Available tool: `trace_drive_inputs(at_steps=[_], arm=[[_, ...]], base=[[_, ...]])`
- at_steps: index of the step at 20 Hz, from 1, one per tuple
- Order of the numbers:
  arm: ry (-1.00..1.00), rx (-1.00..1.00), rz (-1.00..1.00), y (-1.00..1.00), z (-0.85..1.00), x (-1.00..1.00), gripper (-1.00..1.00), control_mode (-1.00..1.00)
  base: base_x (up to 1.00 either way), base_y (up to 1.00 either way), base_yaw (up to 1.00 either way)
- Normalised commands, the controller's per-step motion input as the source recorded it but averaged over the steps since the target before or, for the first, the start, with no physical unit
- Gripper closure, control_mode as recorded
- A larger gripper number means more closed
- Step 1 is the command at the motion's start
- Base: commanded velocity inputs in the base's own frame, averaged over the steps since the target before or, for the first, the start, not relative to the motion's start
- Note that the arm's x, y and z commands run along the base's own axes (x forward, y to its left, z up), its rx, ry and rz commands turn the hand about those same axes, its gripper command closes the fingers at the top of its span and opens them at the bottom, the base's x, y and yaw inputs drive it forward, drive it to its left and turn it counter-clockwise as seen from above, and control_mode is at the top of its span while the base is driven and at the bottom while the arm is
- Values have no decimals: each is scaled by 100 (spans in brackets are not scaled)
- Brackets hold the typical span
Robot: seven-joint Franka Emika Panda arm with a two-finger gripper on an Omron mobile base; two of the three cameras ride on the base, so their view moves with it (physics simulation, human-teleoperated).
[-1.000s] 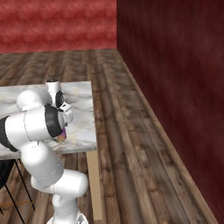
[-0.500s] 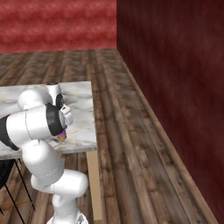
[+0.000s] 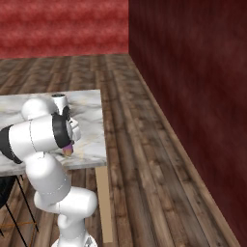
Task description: Four empty soda cans are scattered around the kitchen. Gather all the cans and cluster them next to the stove for recycling.
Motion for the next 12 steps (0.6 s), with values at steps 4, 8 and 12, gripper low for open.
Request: trace_drive_inputs(at_steps=[4,8,12], arm=[[0,0,0,0,-12,0,-100,-100],[0,0,0,0,-9,0,-100,-100],[0,0,0,0,-7,0,-100,-100]], base=[[0,0,0],[0,0,0],[0,0,0]])
